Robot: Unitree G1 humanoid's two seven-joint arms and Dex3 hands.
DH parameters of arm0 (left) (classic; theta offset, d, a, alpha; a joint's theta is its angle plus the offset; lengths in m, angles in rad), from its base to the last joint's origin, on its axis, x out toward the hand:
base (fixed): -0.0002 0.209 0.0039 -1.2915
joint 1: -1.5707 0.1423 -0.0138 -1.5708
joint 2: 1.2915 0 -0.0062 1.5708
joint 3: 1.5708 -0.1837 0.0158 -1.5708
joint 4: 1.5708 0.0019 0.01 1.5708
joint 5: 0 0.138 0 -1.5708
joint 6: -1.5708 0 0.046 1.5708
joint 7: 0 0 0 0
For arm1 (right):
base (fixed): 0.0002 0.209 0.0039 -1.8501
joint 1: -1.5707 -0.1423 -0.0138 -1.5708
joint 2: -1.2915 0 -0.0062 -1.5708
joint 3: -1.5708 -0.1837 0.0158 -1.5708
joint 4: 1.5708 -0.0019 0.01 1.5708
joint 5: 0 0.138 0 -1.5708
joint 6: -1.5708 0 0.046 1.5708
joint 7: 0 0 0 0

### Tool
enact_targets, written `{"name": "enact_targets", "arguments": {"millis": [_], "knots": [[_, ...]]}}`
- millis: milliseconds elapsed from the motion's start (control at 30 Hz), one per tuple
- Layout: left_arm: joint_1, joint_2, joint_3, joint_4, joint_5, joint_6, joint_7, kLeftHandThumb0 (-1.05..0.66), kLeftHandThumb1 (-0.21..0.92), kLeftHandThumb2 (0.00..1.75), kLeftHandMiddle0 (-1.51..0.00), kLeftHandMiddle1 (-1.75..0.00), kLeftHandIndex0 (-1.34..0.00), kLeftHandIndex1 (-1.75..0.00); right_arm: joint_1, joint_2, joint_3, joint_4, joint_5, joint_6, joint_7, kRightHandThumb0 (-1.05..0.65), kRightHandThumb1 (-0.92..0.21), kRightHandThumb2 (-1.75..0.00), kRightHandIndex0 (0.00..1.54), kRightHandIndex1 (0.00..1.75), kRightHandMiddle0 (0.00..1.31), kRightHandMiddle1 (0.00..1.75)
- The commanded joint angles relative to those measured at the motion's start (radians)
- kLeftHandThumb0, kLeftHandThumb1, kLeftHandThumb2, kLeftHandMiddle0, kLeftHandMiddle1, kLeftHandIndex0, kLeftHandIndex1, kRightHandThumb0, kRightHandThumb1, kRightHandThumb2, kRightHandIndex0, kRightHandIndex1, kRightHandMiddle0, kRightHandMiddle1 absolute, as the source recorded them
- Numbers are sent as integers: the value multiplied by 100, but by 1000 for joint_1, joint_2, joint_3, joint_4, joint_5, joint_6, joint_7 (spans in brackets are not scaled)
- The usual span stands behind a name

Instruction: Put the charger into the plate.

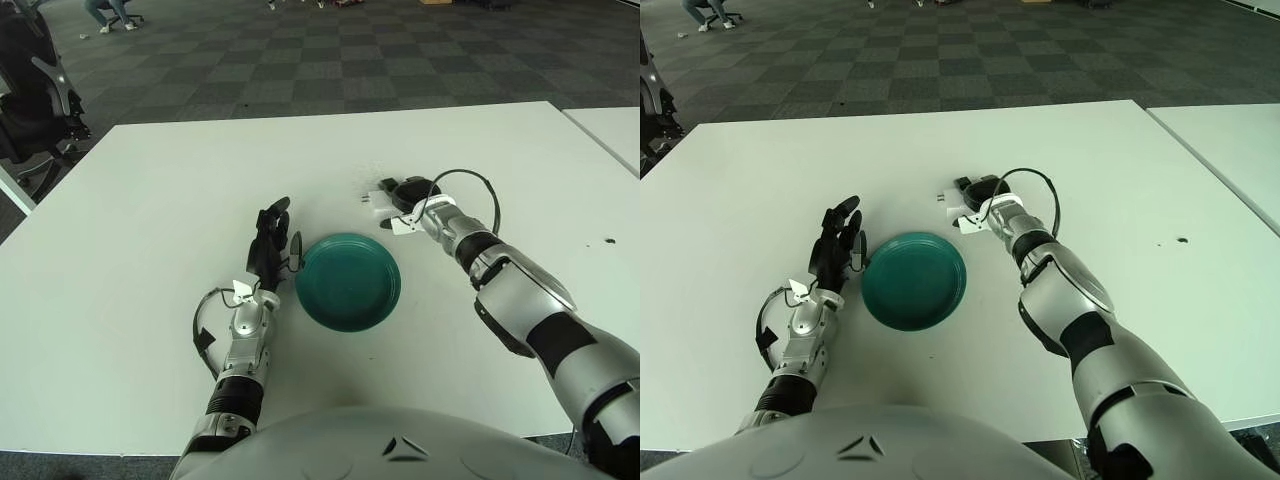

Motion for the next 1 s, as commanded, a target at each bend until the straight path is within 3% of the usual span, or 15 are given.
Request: {"name": "enact_targets", "arguments": {"millis": [0, 133, 367, 433, 600, 967], "knots": [[115, -80, 3, 128, -29, -13, 18, -85, 92, 84, -24, 0, 0, -68, -2, -25, 52, 27, -51, -30, 46, -73, -92, -57, 46, 153, 3, 149], [117, -82, -1, 124, -22, -15, 29, -85, 92, 83, -24, 0, 0, -69, -17, -46, 100, 36, -93, -57, 64, -69, -92, -56, 54, 170, 10, 167], [115, -90, -10, 121, -21, -9, 48, -83, 92, 83, -23, 0, 0, -70, -20, -66, 146, 49, -127, -74, 99, -64, -92, -54, 61, 174, 27, 174], [117, -92, -12, 119, -21, -14, 52, -82, 92, 83, -23, 0, 0, -72, -22, -69, 153, 51, -130, -76, 116, -49, -80, -69, 62, 174, 30, 174], [119, -99, -20, 117, -18, -24, 65, -81, 92, 83, -23, 0, 0, -72, -21, -80, 164, 53, -132, -77, 139, -41, -67, -85, 66, 175, 36, 175], [122, -108, -7, 116, -43, -42, 86, -80, 92, 81, -25, -1, 0, -73, -8, -91, 169, 56, -120, -63, 136, -42, -55, -102, 77, 175, 44, 175]]}}
